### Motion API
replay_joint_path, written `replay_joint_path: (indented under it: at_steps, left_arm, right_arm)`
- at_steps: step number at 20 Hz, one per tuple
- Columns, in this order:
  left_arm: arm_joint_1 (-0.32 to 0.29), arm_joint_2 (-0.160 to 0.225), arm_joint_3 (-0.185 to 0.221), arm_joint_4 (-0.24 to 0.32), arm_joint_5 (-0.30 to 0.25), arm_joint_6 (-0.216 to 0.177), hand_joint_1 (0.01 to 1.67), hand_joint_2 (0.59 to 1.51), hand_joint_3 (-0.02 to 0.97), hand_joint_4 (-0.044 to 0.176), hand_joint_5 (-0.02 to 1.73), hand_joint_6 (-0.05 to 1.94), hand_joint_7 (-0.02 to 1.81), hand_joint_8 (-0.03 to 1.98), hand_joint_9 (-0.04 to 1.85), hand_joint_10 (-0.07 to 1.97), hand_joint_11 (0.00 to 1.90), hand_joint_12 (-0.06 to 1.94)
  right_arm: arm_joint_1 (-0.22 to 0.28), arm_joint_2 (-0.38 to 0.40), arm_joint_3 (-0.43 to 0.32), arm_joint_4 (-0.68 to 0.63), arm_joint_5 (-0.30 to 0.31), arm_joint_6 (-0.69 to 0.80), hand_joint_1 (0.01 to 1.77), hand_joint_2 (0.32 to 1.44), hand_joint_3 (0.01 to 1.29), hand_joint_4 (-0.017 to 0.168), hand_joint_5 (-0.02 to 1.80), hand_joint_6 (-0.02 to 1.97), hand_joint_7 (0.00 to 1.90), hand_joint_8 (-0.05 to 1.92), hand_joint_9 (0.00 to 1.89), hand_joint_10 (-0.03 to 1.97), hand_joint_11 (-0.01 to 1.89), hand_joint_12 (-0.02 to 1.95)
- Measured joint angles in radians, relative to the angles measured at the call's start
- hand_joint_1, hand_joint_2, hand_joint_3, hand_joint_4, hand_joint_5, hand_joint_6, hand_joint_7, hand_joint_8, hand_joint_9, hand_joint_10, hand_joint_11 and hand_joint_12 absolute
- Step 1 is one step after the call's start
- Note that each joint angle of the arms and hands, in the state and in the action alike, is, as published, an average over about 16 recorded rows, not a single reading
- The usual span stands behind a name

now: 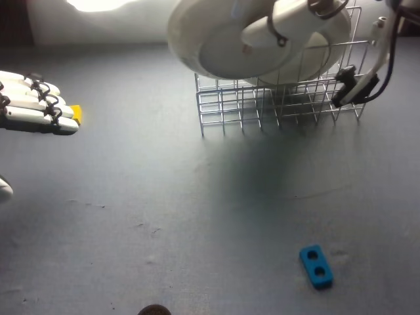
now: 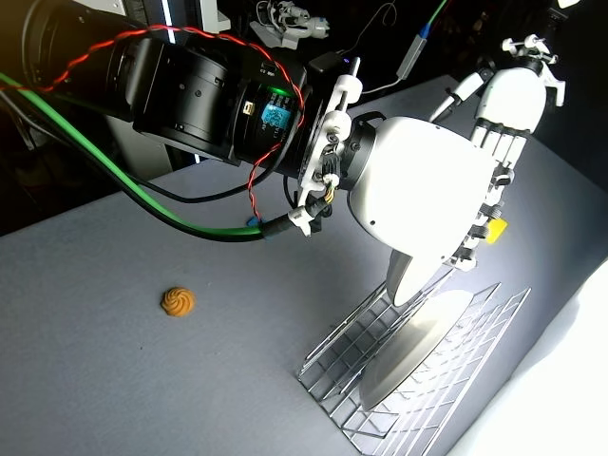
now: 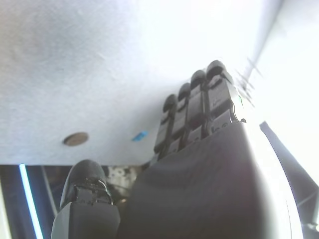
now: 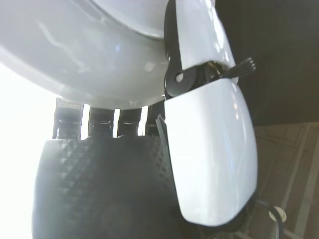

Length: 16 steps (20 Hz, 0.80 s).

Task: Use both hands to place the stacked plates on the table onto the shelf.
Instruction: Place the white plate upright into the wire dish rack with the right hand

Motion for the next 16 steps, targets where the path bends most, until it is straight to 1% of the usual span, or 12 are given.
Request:
replay_joint_path:
  at_steps: [5, 16]
  left_arm:
    - [-0.02, -0.008, 0.009, 0.007, -0.017, -0.013, 0.02, 1.116, 0.021, -0.002, 0.02, 0.01, 0.02, 0.01, 0.02, 0.01, 0.01, 0.01]
    - [-0.052, -0.008, -0.013, 0.04, -0.044, -0.022, 0.02, 1.113, 0.02, -0.002, 0.02, 0.01, 0.02, 0.01, 0.02, 0.01, 0.01, 0.01]
  right_arm:
    - [-0.009, 0.01, 0.018, -0.021, -0.029, -0.002, 1.37, 0.96, 0.02, -0.001, 0.99, 0.87, 1.11, 0.67, 1.04, 1.01, 0.86, 1.11]
    - [-0.017, 0.012, 0.049, -0.053, -0.078, -0.008, 1.37, 0.96, 0.02, -0.004, 1.01, 0.83, 1.12, 0.62, 1.02, 1.0, 0.84, 1.12]
